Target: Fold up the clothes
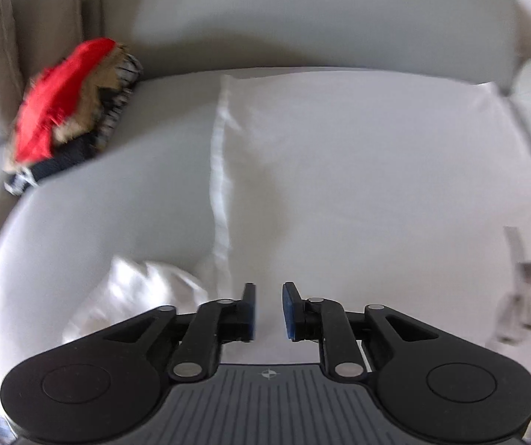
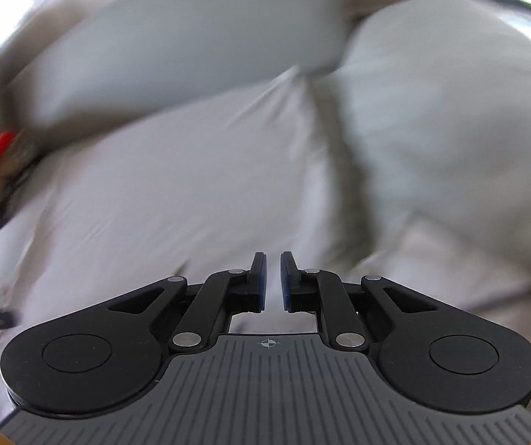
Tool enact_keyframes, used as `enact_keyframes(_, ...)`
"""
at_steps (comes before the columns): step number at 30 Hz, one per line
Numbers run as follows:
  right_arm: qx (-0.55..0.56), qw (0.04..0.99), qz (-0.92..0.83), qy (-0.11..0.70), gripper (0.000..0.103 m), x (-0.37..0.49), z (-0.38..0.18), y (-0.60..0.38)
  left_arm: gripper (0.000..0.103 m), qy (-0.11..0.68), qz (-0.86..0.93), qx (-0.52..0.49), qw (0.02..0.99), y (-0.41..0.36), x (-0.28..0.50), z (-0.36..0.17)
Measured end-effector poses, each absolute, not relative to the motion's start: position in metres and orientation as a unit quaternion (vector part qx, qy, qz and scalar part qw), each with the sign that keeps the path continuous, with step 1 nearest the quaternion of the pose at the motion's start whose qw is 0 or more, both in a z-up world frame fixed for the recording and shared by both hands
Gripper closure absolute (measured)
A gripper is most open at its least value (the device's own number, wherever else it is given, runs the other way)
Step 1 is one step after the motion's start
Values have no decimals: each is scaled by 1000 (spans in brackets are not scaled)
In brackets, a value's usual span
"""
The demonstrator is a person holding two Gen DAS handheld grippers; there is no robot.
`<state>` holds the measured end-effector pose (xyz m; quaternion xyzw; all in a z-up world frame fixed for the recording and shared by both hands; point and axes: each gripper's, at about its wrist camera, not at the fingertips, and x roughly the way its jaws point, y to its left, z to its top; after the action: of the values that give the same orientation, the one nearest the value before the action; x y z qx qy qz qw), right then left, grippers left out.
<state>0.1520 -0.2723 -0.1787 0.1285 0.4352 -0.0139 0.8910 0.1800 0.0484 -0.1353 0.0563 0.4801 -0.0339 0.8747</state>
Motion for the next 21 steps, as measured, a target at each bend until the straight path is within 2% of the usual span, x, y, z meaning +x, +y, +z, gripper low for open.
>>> enact_keyframes(2,101,885,-4,455,93,151,-190,-259,77,486,-54,73,869,34,170,-146)
enact_keyframes(5,35,889,-84,449,94,131,-195,-272,77,488,-39,110,865,32,157,-156)
enact_keyframes(6,44,880,-115,458,96,124,-195,-286,77,486,-31,120,865,35,152,-156)
enact_keyframes(7,55,872,-144,466,103,117,-195,-300,77,484,-22,129,865,38,147,-157)
enact_keyframes(9,107,873,-138,456,103,97,-184,-317,77,485,-8,139,863,48,138,-153)
enact_keyframes(10,136,874,-132,448,100,84,-175,-323,79,486,-1,143,862,54,134,-150)
enact_keyframes(11,150,880,-122,433,92,69,-162,-324,84,486,2,140,862,58,129,-143)
enact_keyframes(12,164,887,-112,418,89,53,-148,-325,85,486,2,133,864,62,124,-135)
enact_keyframes(15,183,906,-69,374,88,1,-107,-321,84,461,-21,104,881,68,95,-102)
enact_keyframes(16,188,910,-59,366,85,-10,-99,-321,84,452,-31,100,886,66,84,-93)
enact_keyframes(19,193,913,-37,357,61,-34,-86,-313,70,426,-61,88,898,59,53,-67)
enact_keyframes(21,191,907,-27,373,61,-36,-91,-302,60,413,-76,83,904,50,36,-63)
